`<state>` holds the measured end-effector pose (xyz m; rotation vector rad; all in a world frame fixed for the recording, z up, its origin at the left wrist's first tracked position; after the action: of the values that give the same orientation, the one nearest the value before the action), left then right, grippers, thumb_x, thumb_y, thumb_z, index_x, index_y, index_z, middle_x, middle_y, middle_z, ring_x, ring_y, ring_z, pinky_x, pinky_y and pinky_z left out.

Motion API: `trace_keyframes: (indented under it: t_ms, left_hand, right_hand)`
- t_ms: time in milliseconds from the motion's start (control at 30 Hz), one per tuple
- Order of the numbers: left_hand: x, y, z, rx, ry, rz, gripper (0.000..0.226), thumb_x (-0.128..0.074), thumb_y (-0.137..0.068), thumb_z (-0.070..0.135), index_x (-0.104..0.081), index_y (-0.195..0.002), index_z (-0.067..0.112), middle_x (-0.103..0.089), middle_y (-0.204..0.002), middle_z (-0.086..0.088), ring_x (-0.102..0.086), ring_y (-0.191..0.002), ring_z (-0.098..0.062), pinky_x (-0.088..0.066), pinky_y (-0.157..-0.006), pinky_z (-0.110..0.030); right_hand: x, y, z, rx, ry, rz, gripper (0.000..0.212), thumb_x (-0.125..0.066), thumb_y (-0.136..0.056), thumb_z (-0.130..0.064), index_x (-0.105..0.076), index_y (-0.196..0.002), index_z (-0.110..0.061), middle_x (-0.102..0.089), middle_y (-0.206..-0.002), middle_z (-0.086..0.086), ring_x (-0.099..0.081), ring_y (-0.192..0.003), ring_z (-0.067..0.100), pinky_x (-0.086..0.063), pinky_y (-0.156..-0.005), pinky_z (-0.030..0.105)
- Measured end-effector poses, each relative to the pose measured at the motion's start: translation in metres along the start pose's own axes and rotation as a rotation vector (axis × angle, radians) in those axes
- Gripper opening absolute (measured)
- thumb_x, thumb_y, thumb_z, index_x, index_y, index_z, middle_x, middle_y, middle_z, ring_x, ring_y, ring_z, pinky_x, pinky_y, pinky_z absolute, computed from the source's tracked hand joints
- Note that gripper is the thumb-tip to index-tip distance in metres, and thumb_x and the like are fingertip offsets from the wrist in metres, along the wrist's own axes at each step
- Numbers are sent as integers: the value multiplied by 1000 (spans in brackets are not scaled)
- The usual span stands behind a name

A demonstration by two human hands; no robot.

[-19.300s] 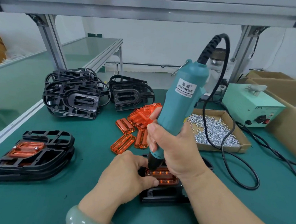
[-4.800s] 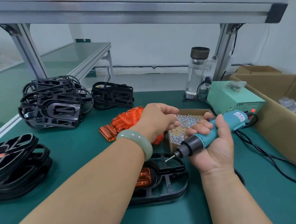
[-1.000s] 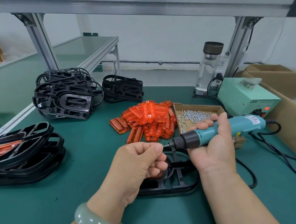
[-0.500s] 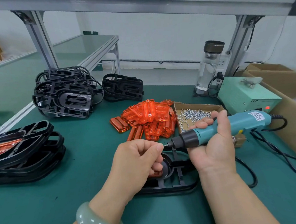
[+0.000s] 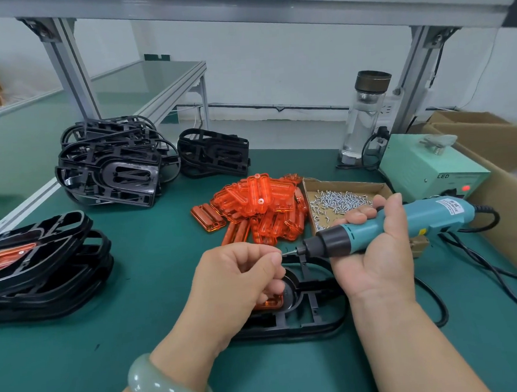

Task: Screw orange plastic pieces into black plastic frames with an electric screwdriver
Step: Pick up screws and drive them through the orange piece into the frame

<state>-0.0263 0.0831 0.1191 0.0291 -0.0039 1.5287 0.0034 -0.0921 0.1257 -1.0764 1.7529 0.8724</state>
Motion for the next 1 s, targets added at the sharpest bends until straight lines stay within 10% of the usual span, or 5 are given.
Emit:
trace_keyframes:
  t_ms: [567,800,1000]
  left_hand:
    - [11,-5,6,-140,-87,-5,16,-75,-76,18,-72,-85,31,-72,-73,8,-69,-64,-7,-47,-56,-10]
    - [36,-15,3,-234,-753,-56,24,-76,-75,25,-67,-63,44,-63,-76,26,-57,-74,6,-37,-64,-4]
    - [20,-11,-3,-286,-1003,-236,15,-69,-80,34,-68,-91,44,-59,-83,10,-52,-86,-9,-44,-80,-32]
  right_hand:
    - [2,1,-1,5,-3,5,21,-69,-80,-35,-53,-87,-23,-50,-62,-11,-49,-50,4,-46,-54,17]
    - [3,-4,-9,27,60,38,23,-71,-74,-32,-51,-81,-22,-51,-61,-10,-48,-48,4,-46,-53,16]
    - [6,-5,-14,70,152,60,18,-64,-92,-30,-50,-84,-21,-52,-59,-9,-49,-48,5,-45,-52,16]
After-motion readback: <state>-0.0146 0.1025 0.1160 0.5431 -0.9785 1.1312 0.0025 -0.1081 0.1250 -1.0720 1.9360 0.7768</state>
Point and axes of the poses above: each hand's wrist, its own y-axis away from the middle knuckle, its own x-axis out of the back of the hand, z = x × y, the point moved 5 cm from there along -y, towards the middle knuckle
